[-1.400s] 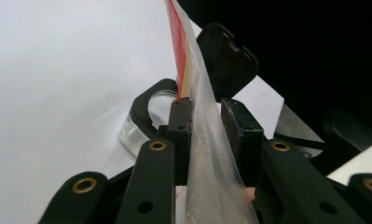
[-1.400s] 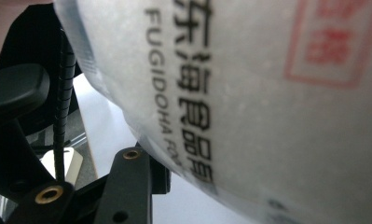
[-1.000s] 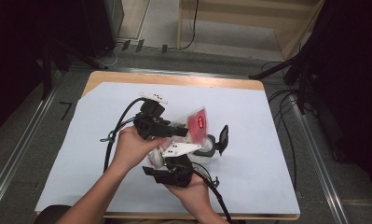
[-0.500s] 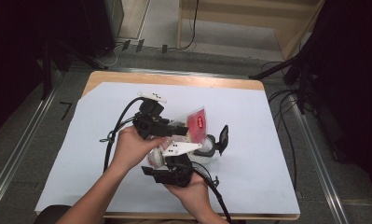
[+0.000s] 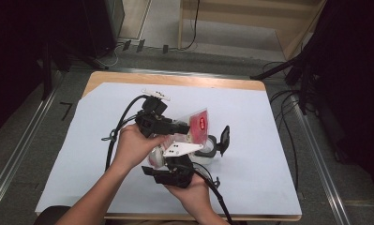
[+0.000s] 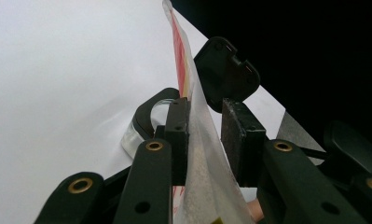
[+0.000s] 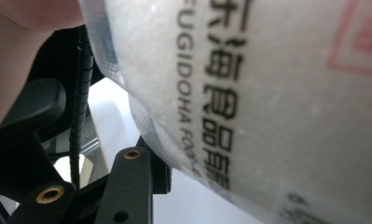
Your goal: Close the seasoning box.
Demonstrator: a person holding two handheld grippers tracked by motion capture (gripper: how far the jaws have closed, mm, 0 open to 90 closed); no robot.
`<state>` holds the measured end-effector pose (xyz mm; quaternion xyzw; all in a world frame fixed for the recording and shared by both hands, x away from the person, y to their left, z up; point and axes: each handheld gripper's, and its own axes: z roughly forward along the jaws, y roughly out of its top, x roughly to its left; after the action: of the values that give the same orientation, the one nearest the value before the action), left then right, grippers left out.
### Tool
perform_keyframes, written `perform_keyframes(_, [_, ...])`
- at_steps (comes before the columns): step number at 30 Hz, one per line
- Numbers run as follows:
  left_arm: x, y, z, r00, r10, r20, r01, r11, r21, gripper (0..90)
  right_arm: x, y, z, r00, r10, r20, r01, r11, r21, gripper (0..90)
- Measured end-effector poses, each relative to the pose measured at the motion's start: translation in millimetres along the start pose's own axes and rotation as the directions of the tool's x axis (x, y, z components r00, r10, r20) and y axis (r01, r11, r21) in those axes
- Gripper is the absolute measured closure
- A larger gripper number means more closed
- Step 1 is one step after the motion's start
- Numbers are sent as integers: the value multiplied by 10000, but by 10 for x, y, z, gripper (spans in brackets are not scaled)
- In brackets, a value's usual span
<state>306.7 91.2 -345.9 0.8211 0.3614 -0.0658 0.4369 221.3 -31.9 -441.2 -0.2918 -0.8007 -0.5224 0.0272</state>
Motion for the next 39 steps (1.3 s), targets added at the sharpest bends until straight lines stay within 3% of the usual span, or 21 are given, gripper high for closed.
perform_keyframes(9, [-14,32,-1,10000,78,-29,-78,10000,-10,732,22,12,1,9987,-477,195,477,9989,18,629])
perform_keyframes(39, [-6,26,2,9998,210,-35,-210,9998,-73,712,14,15,6,9976,-671,190,669,9977,110,632])
